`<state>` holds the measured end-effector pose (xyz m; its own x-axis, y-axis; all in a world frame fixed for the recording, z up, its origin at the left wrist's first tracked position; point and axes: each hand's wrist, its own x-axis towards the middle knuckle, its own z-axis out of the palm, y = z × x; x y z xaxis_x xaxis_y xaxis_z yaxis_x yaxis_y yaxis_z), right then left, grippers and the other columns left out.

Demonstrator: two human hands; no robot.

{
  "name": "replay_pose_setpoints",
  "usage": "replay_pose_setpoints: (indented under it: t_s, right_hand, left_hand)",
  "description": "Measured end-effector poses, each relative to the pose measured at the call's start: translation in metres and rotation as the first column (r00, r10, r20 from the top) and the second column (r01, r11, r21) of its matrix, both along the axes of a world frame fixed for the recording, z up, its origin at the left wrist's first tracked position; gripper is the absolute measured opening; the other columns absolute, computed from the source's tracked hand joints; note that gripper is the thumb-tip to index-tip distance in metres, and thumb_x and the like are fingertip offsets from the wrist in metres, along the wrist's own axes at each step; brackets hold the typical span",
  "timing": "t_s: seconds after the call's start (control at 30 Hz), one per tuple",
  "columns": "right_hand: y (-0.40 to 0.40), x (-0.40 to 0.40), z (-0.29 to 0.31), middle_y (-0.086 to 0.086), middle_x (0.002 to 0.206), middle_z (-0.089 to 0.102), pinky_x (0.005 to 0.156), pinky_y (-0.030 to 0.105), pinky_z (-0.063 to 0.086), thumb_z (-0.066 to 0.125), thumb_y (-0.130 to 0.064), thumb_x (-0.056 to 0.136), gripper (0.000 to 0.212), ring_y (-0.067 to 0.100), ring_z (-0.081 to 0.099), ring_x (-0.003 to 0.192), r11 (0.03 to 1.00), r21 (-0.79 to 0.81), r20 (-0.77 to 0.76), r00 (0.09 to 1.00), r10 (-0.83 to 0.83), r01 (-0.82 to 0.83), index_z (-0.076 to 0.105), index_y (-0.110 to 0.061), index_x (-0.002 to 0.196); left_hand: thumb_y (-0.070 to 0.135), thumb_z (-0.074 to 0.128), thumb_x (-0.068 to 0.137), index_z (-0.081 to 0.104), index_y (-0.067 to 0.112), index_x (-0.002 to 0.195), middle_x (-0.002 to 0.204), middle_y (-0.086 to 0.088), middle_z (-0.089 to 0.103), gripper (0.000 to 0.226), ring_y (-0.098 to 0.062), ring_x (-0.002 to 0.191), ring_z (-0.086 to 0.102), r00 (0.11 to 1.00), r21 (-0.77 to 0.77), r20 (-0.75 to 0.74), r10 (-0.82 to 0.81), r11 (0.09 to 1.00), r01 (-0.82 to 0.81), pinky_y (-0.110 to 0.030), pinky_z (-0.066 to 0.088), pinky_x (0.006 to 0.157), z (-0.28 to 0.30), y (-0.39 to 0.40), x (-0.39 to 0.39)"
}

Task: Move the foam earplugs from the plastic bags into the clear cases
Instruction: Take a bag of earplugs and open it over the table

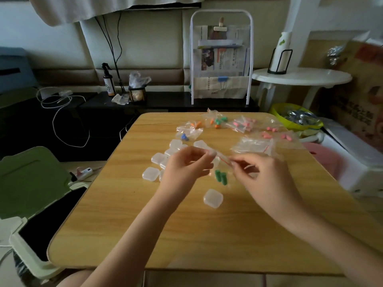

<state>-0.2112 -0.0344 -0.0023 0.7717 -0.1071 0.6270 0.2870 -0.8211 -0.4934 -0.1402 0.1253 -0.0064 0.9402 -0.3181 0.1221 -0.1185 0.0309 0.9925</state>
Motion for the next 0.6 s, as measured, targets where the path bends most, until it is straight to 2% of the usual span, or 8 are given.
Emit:
replay_pose_setpoints:
  t_s: [0.1, 0.17, 0.23, 0.3, 0.37, 0.5, 0.6]
  right_hand:
    - [0.001, -0.015, -0.010, -0.006, 0.081, 0.071, 0.069, 0.012, 0.050, 0.073, -0.002, 0.078, 0.023, 0.002, 0.063, 0.068, 1.000, -0.015, 0.004, 1.000, 0.010, -0.010, 0.075, -0.013, 0.098]
    - [0.001, -0.019, -0.012, -0.007, 0.083, 0.072, 0.070, 0.016, 0.051, 0.073, -0.005, 0.078, 0.025, 0.003, 0.064, 0.071, 1.000, -0.001, 0.000, 1.000, 0.026, -0.026, 0.074, -0.015, 0.101]
    - [0.002, -0.018, -0.007, -0.011, 0.089, 0.070, 0.071, 0.015, 0.052, 0.069, -0.016, 0.081, 0.030, 0.002, 0.064, 0.077, 0.999, 0.026, -0.004, 1.000, 0.031, -0.030, 0.071, -0.019, 0.111]
    - [0.001, -0.017, -0.001, -0.016, 0.092, 0.064, 0.073, 0.015, 0.052, 0.063, -0.029, 0.081, 0.037, 0.003, 0.061, 0.083, 0.999, 0.024, -0.011, 1.000, 0.023, -0.023, 0.066, -0.022, 0.117]
    - [0.001, -0.016, 0.002, -0.019, 0.088, 0.061, 0.069, 0.017, 0.053, 0.065, -0.032, 0.079, 0.033, 0.003, 0.060, 0.080, 0.999, 0.030, -0.012, 0.999, 0.029, -0.029, 0.068, -0.024, 0.112]
    - [0.003, -0.011, 0.002, -0.012, 0.076, 0.069, 0.063, 0.017, 0.054, 0.075, -0.018, 0.081, 0.011, 0.002, 0.066, 0.072, 0.953, 0.292, -0.074, 0.992, 0.099, -0.073, 0.072, -0.020, 0.091]
    - [0.005, -0.010, 0.003, -0.009, 0.067, 0.070, 0.062, 0.015, 0.052, 0.070, -0.012, 0.084, 0.007, 0.001, 0.067, 0.065, 0.919, 0.384, -0.128, 0.980, 0.155, -0.095, 0.074, -0.018, 0.083]
  left_hand:
    - [0.015, 0.065, 0.088, 0.066, 0.000, 0.093, 0.088, -0.016, 0.071, 0.016, -0.018, 0.080, 0.071, 0.998, -0.027, -0.054, -0.034, 0.999, 0.032, -0.027, 0.058, 0.075, -0.004, -0.007, -0.008]
    - [0.012, 0.062, 0.090, 0.065, -0.007, 0.096, 0.088, -0.018, 0.071, 0.020, -0.020, 0.080, 0.070, 0.994, -0.070, -0.087, -0.072, 0.995, 0.066, -0.027, 0.058, 0.075, -0.006, -0.011, -0.010]
    - [0.009, 0.060, 0.090, 0.063, -0.012, 0.095, 0.086, -0.020, 0.069, 0.022, -0.021, 0.079, 0.069, 0.990, -0.116, -0.116, -0.082, 0.991, 0.069, -0.027, 0.058, 0.074, -0.004, -0.014, -0.012]
    - [0.008, 0.061, 0.090, 0.062, -0.007, 0.087, 0.079, -0.015, 0.068, 0.015, -0.020, 0.076, 0.068, 0.988, -0.135, -0.128, -0.081, 0.989, 0.064, -0.027, 0.058, 0.073, -0.002, -0.016, -0.013]
    - [0.007, 0.061, 0.090, 0.061, 0.000, 0.078, 0.071, -0.009, 0.067, 0.013, -0.018, 0.072, 0.068, 0.988, -0.130, -0.125, -0.089, 0.989, 0.073, -0.028, 0.058, 0.071, 0.001, -0.019, -0.016]
    - [0.011, 0.061, 0.090, 0.059, 0.002, 0.076, 0.071, -0.007, 0.069, 0.017, -0.018, 0.070, 0.069, 0.993, -0.066, -0.057, -0.108, 0.992, 0.104, -0.027, 0.057, 0.066, 0.004, -0.024, -0.022]
    - [0.018, 0.063, 0.088, 0.060, 0.001, 0.078, 0.072, -0.009, 0.070, 0.020, -0.019, 0.070, 0.069, 0.994, -0.052, -0.017, -0.107, 0.993, 0.106, -0.031, 0.059, 0.069, 0.005, -0.022, -0.024]
